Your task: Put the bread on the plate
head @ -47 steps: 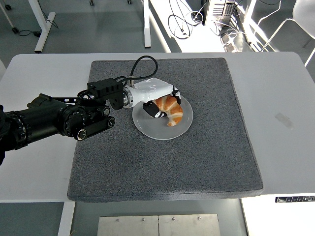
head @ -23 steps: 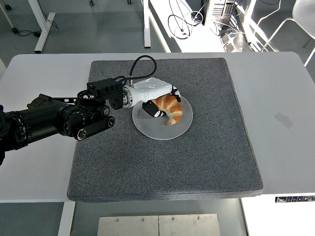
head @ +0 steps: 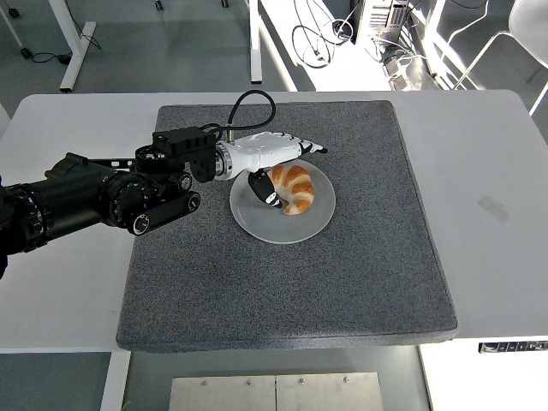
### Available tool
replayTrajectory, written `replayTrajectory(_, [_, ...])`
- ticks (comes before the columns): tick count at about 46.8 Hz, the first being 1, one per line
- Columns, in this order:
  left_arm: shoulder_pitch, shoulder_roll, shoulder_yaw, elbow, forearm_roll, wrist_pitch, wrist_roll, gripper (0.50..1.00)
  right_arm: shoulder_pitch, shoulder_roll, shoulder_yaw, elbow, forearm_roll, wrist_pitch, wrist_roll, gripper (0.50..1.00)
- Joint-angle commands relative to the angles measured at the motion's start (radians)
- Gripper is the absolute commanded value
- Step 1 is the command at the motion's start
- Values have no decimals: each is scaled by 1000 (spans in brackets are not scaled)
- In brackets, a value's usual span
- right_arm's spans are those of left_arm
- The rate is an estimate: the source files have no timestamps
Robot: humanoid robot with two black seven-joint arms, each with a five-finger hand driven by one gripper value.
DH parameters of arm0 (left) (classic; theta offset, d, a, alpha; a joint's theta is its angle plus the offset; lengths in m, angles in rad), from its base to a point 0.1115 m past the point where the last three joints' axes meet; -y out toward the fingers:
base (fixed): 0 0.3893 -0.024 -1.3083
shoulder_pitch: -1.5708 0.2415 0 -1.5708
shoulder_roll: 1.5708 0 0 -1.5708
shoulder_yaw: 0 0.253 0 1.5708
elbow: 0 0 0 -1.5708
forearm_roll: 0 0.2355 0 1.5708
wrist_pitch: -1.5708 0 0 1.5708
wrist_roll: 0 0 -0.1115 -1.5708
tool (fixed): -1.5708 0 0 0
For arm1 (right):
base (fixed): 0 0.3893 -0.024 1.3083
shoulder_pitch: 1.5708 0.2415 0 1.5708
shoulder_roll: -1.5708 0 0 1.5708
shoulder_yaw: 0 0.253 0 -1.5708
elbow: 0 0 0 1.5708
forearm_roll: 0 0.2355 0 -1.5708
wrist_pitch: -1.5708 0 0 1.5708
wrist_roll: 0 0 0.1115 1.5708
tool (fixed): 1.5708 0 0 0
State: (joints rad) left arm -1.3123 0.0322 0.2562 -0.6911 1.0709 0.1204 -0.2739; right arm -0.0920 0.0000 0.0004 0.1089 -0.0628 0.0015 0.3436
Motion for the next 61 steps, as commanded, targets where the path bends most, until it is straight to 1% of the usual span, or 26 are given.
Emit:
replayTrajectory(1, [-53, 8, -18, -1, -86, -8, 33, 981, 0, 0, 0, 0, 0, 0, 0, 1000])
replayTrajectory(4, [-117, 24, -35, -8, -195, -27, 56, 981, 0, 0, 1, 0, 0, 0, 0, 1000])
replayTrajectory(9, [-197, 72, -74, -8, -391, -73, 58, 981, 0, 0, 0, 0, 0, 0, 0, 1000])
replayTrajectory(12, [-214, 94, -109, -5, -495, -99, 55, 983, 0, 0, 0, 0, 0, 0, 0, 1000])
replayTrajectory(16, [-205, 117, -181, 2, -623, -107, 61, 983, 0, 0, 1, 0, 0, 0, 0, 1000])
replayTrajectory(19, [-174, 121, -222, 8, -701, -93, 61, 984, 0, 0, 0, 0, 0, 0, 0, 1000])
replayTrajectory(21, [-136, 121, -261, 28, -753, -91, 59, 984, 0, 0, 0, 0, 0, 0, 0, 1000])
replayTrajectory(25, [-102, 117, -331, 94, -790, -91, 61, 984, 0, 0, 0, 0, 0, 0, 0, 1000])
replayTrajectory(28, [-88, 112, -348, 160, -799, -93, 59, 984, 0, 0, 1, 0, 0, 0, 0, 1000])
replayTrajectory(33, [-45, 89, -388, 281, -838, -130, 61, 984, 0, 0, 0, 0, 0, 0, 0, 1000])
replayTrajectory(38, [-2, 68, -431, 349, -882, -188, 61, 983, 0, 0, 0, 0, 0, 0, 0, 1000])
replayTrajectory(47, [51, 80, -521, 367, -960, -269, 65, 983, 0, 0, 0, 0, 0, 0, 0, 1000])
replayTrajectory(51, [71, 80, -574, 387, -1006, -304, 79, 984, 0, 0, 1, 0, 0, 0, 0, 1000])
replayTrajectory(53, [77, 80, -603, 403, -1034, -314, 88, 984, 0, 0, 1, 0, 0, 0, 0, 1000])
replayTrajectory(61, [129, 78, -722, 416, -1108, -315, 136, 984, 0, 0, 1, 0, 0, 0, 0, 1000])
